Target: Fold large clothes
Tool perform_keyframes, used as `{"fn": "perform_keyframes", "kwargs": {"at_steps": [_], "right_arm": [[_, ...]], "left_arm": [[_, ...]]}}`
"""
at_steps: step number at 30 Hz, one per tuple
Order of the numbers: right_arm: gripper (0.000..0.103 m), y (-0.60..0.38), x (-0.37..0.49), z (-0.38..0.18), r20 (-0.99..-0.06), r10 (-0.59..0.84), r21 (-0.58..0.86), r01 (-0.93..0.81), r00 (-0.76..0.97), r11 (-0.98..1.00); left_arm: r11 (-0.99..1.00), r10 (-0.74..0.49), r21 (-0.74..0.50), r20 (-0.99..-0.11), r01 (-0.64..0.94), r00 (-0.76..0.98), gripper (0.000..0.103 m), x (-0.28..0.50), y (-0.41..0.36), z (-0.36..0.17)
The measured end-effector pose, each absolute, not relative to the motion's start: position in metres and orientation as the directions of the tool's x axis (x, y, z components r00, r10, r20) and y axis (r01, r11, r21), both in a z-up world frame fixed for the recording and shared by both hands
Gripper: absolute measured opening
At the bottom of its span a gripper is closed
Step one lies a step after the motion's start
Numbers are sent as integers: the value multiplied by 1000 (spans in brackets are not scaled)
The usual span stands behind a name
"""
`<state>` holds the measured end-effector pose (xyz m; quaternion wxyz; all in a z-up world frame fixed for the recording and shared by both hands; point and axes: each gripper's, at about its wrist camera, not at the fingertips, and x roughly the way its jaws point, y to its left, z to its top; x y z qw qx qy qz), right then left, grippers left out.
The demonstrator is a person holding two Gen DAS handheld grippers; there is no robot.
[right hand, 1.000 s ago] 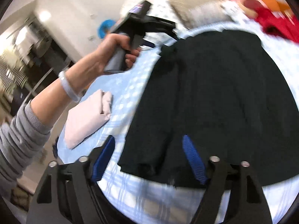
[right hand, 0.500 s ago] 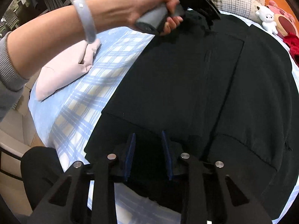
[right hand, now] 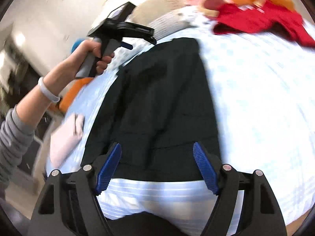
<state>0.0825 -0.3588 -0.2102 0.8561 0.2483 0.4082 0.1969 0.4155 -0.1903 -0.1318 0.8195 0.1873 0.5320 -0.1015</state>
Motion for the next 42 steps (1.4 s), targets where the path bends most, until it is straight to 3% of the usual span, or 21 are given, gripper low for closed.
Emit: {"fn": "perform_keyframes", "kwargs": {"at_steps": [4, 11, 15, 18, 21, 22, 24, 25, 26, 29, 32, 37, 42], "right_arm": [[75, -392, 83, -240, -602, 564, 655, -54, 565, 754], [74, -410, 97, -269, -530, 650, 755, -45, 545, 654], [74, -412, 98, -267, -520, 659, 756, -68, 543, 652], [77, -402, 102, -262, -533, 653, 735, -87, 537, 672], [78, -394, 104, -260, -524, 660, 733, -109, 538, 672], [76, -391, 105, -259, -528, 657, 726, -115, 538, 678], [61, -384, 107, -261, -543, 652, 712, -121, 529, 691], [55, -383, 108, -263, -549, 649, 711, -114, 526, 694], [42, -382, 110, -265, -564, 638, 702, -103, 524, 705], [21, -387, 108, -271, -581, 630, 698, -83, 516, 712], [10, -393, 100, -274, -577, 641, 711, -76, 506, 699], [6, -390, 100, -262, -544, 668, 735, -94, 507, 671], [6, -365, 109, -222, -424, 778, 799, -213, 465, 563]], "left_arm": [[869, 72, 244, -923, 430, 378, 95, 429, -266, -160], [814, 308, 439, -882, 380, 357, 95, 480, -318, -229], [833, 335, 447, -877, 326, 345, 96, 483, -311, -228], [784, 370, 498, -854, 370, 366, 97, 475, -320, -224], [793, 349, 472, -870, 384, 348, 96, 473, -320, -226], [805, 334, 452, -881, 385, 336, 91, 475, -319, -228], [833, 274, 384, -911, 397, 308, 67, 476, -319, -227], [845, 253, 358, -922, 397, 293, 49, 478, -318, -226], [844, 264, 365, -920, 393, 288, 38, 479, -318, -225], [850, 256, 346, -930, 396, 262, 29, 483, -312, -225], [886, 180, 257, -958, 386, 225, 20, 488, -296, -219], [916, -31, 43, -984, 400, 176, 16, 492, -263, -190], [898, -353, -295, -926, 326, 134, 15, 500, -188, -152]]}}
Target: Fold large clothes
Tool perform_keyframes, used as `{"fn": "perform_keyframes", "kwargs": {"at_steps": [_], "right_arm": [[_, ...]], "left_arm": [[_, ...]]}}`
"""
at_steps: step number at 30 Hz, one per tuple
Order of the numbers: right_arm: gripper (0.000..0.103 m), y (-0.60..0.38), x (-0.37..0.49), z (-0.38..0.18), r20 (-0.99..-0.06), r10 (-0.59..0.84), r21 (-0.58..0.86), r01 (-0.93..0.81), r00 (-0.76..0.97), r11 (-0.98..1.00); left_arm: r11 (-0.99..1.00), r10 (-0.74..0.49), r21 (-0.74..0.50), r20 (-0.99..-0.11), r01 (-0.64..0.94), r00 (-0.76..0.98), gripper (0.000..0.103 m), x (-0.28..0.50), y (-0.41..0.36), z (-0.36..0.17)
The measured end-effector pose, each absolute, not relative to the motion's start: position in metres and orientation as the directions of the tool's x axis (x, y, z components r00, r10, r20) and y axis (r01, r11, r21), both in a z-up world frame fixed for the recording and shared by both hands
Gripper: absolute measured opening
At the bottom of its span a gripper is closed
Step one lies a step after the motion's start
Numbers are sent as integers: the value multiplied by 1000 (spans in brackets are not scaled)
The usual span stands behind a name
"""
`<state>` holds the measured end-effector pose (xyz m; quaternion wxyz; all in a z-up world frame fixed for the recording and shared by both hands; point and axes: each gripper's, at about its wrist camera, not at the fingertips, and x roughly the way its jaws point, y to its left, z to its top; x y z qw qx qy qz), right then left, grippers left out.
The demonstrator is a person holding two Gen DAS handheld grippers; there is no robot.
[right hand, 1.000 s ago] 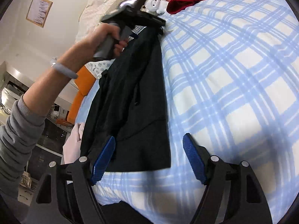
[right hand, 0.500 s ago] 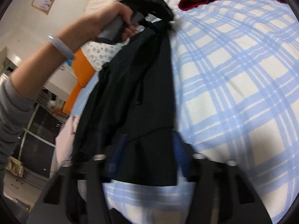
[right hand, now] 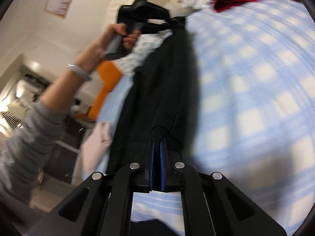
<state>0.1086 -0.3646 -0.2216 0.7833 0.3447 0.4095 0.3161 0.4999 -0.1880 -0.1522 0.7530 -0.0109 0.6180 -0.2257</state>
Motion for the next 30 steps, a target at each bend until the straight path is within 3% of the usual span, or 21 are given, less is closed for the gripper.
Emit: {"fn": "perform_keyframes", "kwargs": {"at_steps": [5, 11, 21, 24, 25, 28, 29, 30], "right_arm": [[6, -303, 120, -183, -434, 818, 753, -347, 377, 559], [6, -234, 129, -183, -539, 800, 683, -419, 264, 599], [6, -187, 128, -224, -730, 668, 560, -433, 144, 706], [8, -181, 124, -225, -769, 620, 499, -462, 154, 733], [11, -180, 122, -223, -776, 611, 484, -474, 156, 736], [50, -180, 115, -214, -758, 638, 504, -501, 133, 704], [70, -177, 111, -211, -745, 655, 518, -511, 125, 686], [79, -179, 104, -209, -730, 674, 529, -530, 113, 663]], "left_arm": [[807, -567, -508, -809, 302, 155, 15, 492, -103, -130], [775, -631, -605, -758, 183, 166, 15, 487, 1, -164], [759, -649, -646, -738, 83, 186, 14, 476, 57, -237], [792, -610, -600, -765, 115, 206, 18, 474, 47, -234], [820, -572, -555, -790, 139, 221, 25, 472, 40, -227], [867, -497, -466, -827, 174, 262, 64, 466, 24, -201], [878, -479, -439, -823, 192, 304, 72, 461, 21, -188], [890, -455, -407, -821, 205, 346, 74, 459, 18, -175]]}}
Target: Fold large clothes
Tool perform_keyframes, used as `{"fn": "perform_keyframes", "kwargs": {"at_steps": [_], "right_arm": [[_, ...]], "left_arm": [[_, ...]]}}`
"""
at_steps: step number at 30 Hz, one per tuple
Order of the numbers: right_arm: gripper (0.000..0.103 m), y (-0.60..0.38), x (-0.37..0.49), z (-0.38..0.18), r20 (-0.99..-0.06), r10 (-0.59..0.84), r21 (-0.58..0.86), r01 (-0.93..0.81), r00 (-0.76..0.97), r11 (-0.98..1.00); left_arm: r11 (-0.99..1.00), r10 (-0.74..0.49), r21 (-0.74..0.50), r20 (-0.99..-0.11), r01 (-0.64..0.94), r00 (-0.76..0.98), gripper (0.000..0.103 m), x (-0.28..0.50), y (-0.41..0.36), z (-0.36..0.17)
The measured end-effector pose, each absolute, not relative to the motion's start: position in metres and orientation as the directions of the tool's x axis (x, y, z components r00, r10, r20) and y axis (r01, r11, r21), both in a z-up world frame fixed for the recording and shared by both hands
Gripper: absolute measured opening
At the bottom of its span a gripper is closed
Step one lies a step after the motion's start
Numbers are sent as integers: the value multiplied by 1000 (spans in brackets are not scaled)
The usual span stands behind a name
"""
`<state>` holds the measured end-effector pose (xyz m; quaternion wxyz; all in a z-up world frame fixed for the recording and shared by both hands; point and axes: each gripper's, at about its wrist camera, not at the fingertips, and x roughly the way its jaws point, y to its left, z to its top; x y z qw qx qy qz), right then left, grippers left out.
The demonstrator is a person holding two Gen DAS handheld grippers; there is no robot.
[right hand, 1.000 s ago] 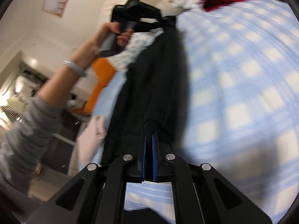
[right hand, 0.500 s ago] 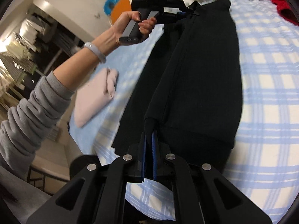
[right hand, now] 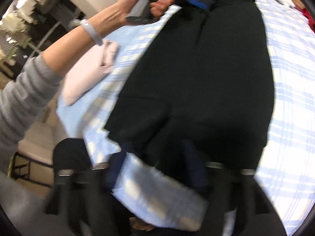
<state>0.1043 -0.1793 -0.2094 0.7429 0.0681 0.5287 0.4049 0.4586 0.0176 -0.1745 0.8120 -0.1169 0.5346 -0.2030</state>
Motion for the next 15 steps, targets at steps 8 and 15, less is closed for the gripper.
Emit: {"fn": "perform_keyframes", "kwargs": {"at_steps": [8, 15], "right_arm": [[79, -205, 85, -208, -638, 756, 613, -497, 148, 614], [80, -256, 90, -205, -547, 797, 676, -428, 255, 600]], "left_arm": [[929, -345, -217, -803, 301, 487, 88, 487, -47, -109], [933, -217, -65, -887, 355, 407, 80, 578, -138, -159]]}}
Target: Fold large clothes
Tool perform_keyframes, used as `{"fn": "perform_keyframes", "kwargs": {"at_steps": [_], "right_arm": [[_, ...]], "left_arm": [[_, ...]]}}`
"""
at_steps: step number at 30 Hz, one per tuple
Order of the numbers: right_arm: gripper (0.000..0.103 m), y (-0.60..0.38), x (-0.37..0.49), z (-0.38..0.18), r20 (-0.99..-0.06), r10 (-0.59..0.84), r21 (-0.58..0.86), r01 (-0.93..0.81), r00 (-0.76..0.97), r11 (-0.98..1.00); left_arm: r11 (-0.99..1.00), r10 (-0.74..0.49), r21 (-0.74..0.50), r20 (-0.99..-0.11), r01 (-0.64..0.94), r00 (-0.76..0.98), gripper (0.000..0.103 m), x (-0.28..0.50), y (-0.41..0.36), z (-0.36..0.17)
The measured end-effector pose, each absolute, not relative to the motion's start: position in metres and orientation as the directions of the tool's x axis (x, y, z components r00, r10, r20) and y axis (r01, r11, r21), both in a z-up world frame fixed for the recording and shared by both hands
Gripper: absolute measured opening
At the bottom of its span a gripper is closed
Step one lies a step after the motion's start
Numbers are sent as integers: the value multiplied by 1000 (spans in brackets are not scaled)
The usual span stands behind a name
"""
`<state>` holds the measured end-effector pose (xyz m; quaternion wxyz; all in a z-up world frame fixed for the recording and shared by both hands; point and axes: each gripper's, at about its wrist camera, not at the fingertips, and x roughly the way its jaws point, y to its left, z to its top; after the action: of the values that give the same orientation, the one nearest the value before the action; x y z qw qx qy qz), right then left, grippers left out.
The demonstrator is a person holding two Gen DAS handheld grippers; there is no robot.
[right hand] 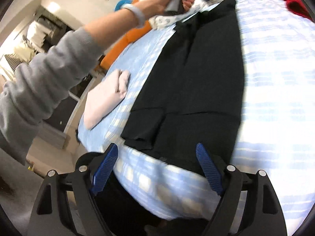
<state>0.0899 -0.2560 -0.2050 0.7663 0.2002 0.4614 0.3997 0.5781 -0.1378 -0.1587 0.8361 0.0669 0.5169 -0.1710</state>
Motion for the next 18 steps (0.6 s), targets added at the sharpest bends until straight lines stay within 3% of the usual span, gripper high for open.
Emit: {"fn": "perform_keyframes", "kwargs": {"at_steps": [4, 6, 7, 8, 13, 18], "right_arm": [[82, -272, 103, -210, -546, 767, 658, -394, 337, 642], [82, -272, 109, -218, -554, 756, 653, -380, 350, 655], [82, -271, 112, -222, -552, 762, 660, -379, 340, 648], [82, -268, 113, -226, -553, 765, 665, -379, 329, 644], [82, -257, 116, -236, -570, 769, 678, -363, 289, 639], [84, -248, 117, -238, -570, 770, 677, -367, 287, 638]], "left_arm": [[945, -120, 18, -911, 328, 394, 70, 607, -144, -194], [951, -135, -15, -919, 310, 369, 50, 613, -137, -198], [955, -146, -36, -921, 293, 362, 26, 615, -134, -201], [963, -168, -73, -915, 260, 366, 15, 617, -127, -201], [929, -370, -349, -847, 124, 383, 12, 624, -69, -186], [901, -421, -427, -818, 78, 391, 12, 626, -28, -186]]}}
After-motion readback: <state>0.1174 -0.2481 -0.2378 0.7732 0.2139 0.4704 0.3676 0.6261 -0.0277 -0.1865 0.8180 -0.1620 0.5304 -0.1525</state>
